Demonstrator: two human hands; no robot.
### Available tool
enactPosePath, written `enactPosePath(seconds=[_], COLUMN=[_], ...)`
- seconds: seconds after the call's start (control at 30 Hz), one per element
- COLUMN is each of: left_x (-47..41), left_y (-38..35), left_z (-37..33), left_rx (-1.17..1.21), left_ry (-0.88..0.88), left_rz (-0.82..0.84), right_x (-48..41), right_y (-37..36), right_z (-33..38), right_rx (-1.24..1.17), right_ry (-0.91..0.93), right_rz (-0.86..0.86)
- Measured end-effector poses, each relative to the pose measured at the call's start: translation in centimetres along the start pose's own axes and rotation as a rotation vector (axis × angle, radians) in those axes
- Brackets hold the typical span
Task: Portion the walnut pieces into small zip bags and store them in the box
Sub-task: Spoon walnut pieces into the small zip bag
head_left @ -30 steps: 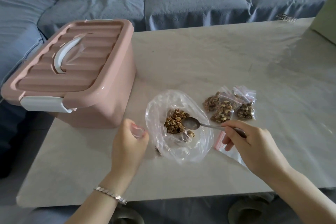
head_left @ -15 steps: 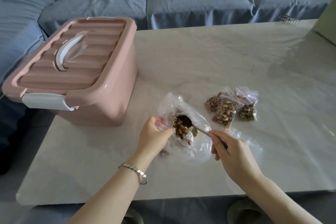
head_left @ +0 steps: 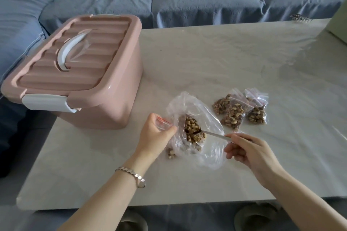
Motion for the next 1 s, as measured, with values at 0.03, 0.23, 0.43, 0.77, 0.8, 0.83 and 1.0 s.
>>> enactPosePath(seconds=[0.03, 0.23, 0.43, 0.77, 0.8, 0.83, 1.0], left_x=[0.3, 3.9, 4.4, 2.1, 2.1, 2.2, 2.6], left_y=[0.6, 2.7, 0.6, -1.3, -1.2, -1.2, -1.2], left_z=[-0.4, -4.4, -6.1, -2.6, -2.6, -2.7, -3.0], left_rx=[-0.095, -0.262, -0.229, -0.273, -0.264, -0.26, -0.299], left_ry=[-0.068, -0.454, -0.416, -0.376, -0.385, -0.39, -0.42], left_rz=[-0.026, -0.103, 0.076, 0.199, 0.206, 0.22, 0.257], right_x=[0.0, 0.1, 0.8, 1.8, 1.8, 1.8, 2.8], right_y=[0.3, 1.9, 3.5, 4.0, 3.6, 3.3, 0.5], right_z=[0.3, 2.4, 4.1, 8.9, 9.1, 9.2, 10.4], right_rx=[-0.011, -0.016, 0.012, 0.192, 0.232, 0.265, 0.427], right_ry=[-0.001, 0.031, 0.059, 0.118, 0.111, 0.104, 0.194], right_rz=[-0.003, 0.011, 0.004, 0.105, 0.121, 0.131, 0.161])
Point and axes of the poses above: each hand's wrist, its own x-axis away from the middle knuckle, its own y-axis out of the back of the hand, z = x × y, the point moved 1 cm from there along -x, towards the middle knuckle
